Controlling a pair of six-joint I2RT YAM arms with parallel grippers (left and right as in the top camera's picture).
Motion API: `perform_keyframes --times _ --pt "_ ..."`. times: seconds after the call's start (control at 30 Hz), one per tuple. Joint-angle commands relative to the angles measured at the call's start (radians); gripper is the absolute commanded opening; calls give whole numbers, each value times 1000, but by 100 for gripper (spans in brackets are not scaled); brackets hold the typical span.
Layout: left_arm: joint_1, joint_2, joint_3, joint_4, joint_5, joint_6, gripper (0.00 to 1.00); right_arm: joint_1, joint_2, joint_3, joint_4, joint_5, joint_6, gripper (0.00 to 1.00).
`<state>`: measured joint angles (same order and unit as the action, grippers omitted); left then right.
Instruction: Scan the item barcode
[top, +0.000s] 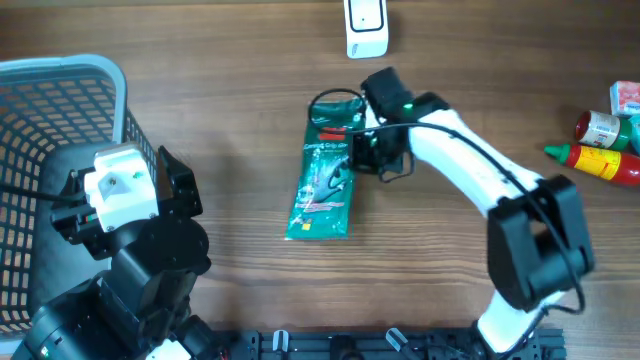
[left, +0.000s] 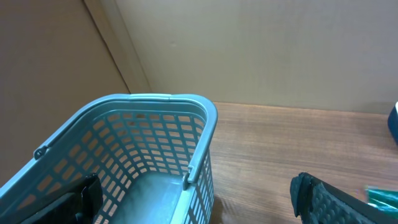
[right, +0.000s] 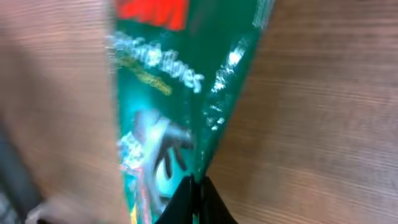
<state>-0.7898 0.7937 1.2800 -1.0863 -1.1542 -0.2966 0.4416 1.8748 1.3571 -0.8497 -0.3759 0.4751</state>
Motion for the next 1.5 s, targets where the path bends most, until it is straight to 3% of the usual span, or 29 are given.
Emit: perform_keyframes --times 0.0,0.03,0.13,0.23,0.33,0.47,0.53,0.63,0.8,0.83,0.9,1.03,1.2,1.37,1.47 --pt "2 -3 1 37 -14 6 100 -20 -27 -2 -75 -196 -181 4" --pt "2 -3 1 100 -19 4 100 -25 -27 -2 -83 -248 -208 4" --pt "2 -3 1 110 338 2 100 -38 -27 -2 -67 -278 -209 5" --pt "3 -3 1 119 363 -5 100 -54 -27 -2 -76 -311 -211 5" --pt "3 18 1 97 447 -233 100 -72 -27 -2 -77 -420 -219 5" --pt "8 99 1 61 503 -342 100 -91 -27 -2 -97 -542 -340 4" --pt "44 147 1 61 528 -341 100 -97 -27 -2 -144 -536 -412 5" --pt "203 269 1 78 661 -344 100 -97 -39 -2 -203 -466 -484 5" --pt "546 493 1 126 1162 -337 100 -163 -183 -1 -246 -525 -502 4" --pt "621 551 1 155 1344 -310 100 -190 -236 -1 -262 -565 -502 4" --pt "695 620 1 210 1590 -231 100 -233 -307 -1 -267 -629 -502 4" --pt "713 682 1 268 1925 -84 100 -286 -362 -1 -266 -847 -502 4" --pt "713 682 -2 327 2068 -47 100 -329 -363 -2 -143 -1249 -523 4" --pt "713 682 -3 427 2242 -47 97 -338 -367 -1 113 -1248 -240 4" --pt "713 682 -3 437 2246 -47 97 -338 -379 -1 244 -1247 -136 5"
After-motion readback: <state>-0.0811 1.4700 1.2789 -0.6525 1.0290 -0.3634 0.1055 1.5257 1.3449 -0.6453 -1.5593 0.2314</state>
